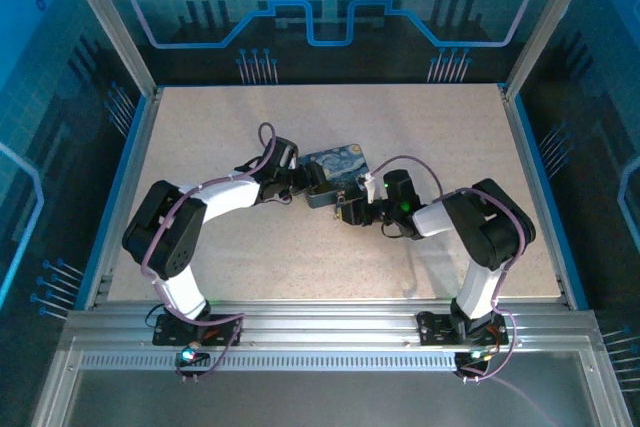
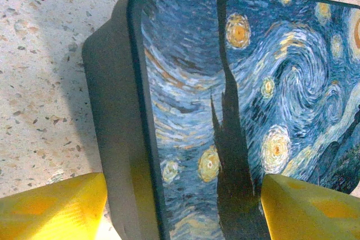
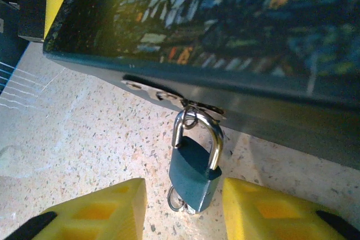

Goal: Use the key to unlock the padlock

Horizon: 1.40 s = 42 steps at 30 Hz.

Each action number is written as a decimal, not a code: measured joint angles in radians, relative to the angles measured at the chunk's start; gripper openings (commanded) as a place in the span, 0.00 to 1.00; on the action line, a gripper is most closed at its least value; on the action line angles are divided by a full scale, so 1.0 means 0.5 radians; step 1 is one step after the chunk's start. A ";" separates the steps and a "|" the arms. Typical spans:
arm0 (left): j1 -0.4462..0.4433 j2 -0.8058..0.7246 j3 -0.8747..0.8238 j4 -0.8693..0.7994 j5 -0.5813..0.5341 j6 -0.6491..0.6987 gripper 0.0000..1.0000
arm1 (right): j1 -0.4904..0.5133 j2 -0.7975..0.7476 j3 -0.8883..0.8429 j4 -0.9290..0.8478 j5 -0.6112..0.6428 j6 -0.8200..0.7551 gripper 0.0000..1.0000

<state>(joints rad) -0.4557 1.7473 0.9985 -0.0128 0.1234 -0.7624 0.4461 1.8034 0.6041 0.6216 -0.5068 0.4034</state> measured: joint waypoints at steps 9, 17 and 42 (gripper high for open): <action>-0.005 -0.001 0.000 0.000 -0.008 -0.030 0.74 | 0.000 0.018 0.001 0.003 0.054 0.013 0.24; -0.018 -0.016 -0.014 0.000 -0.037 -0.047 0.74 | 0.000 0.019 0.000 0.008 0.056 0.034 0.15; -0.068 -0.046 -0.066 0.044 -0.082 -0.103 0.74 | 0.000 0.048 -0.003 0.108 0.047 0.107 0.22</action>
<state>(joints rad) -0.4896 1.7245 0.9657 0.0093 0.0826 -0.8139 0.4461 1.8275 0.6025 0.6754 -0.4835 0.4568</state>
